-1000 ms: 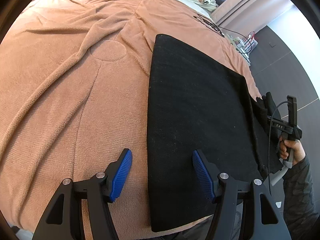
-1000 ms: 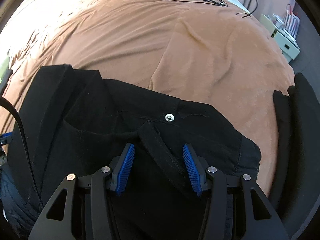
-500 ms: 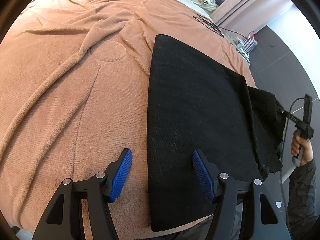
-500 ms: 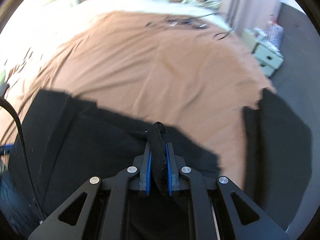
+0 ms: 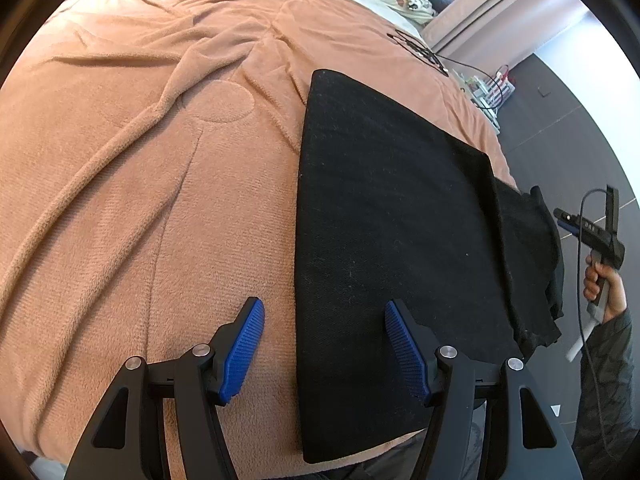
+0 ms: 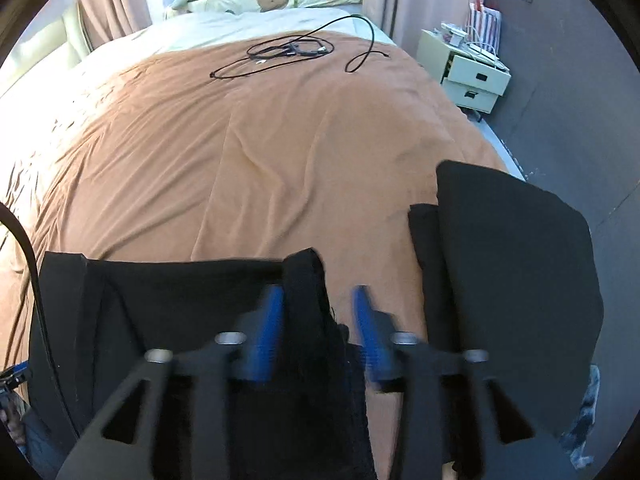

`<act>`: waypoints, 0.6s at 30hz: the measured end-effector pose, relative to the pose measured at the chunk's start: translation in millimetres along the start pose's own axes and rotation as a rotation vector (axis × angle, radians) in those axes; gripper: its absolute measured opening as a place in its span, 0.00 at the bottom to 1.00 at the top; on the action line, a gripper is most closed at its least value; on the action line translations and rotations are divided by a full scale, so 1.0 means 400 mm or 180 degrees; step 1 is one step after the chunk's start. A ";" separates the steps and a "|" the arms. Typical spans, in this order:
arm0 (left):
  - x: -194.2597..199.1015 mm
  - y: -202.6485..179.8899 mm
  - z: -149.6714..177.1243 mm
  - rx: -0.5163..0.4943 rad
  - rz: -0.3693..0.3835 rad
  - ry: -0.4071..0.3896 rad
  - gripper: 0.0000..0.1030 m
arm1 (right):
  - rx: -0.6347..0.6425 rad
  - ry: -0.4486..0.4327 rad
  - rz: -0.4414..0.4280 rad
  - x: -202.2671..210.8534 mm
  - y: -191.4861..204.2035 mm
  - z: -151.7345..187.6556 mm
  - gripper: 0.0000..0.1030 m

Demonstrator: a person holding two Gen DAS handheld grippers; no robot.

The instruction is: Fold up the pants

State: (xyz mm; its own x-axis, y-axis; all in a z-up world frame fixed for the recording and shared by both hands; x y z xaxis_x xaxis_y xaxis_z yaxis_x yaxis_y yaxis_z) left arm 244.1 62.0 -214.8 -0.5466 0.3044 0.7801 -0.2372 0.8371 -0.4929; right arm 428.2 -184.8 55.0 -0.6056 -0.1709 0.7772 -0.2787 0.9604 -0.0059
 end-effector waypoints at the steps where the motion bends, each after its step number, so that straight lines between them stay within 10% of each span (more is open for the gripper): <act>1: 0.001 0.000 -0.001 -0.0001 -0.0002 0.0000 0.64 | 0.0007 -0.0028 0.0009 0.005 -0.005 0.000 0.53; 18: -0.006 -0.009 -0.004 -0.0018 -0.0051 0.0008 0.64 | -0.0176 0.0594 -0.0274 -0.105 -0.077 0.218 0.53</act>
State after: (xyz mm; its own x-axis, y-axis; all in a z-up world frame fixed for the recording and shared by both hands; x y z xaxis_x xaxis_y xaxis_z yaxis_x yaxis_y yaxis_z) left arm 247.8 59.0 -214.3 -0.5409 0.2921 0.7888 -0.2414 0.8444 -0.4782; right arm 397.3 -226.5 -32.5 -0.4313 -0.2139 0.8765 -0.2789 0.9555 0.0960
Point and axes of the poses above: each gripper's, at about its wrist camera, not at the fingertips, and x roughly against the way its jaws point, y to its left, z to its underside, the point moved 7 cm from there along -x, roughly the way its jaws point, and after that the axes turned 3 degrees about -x, right-handed, at the moved point
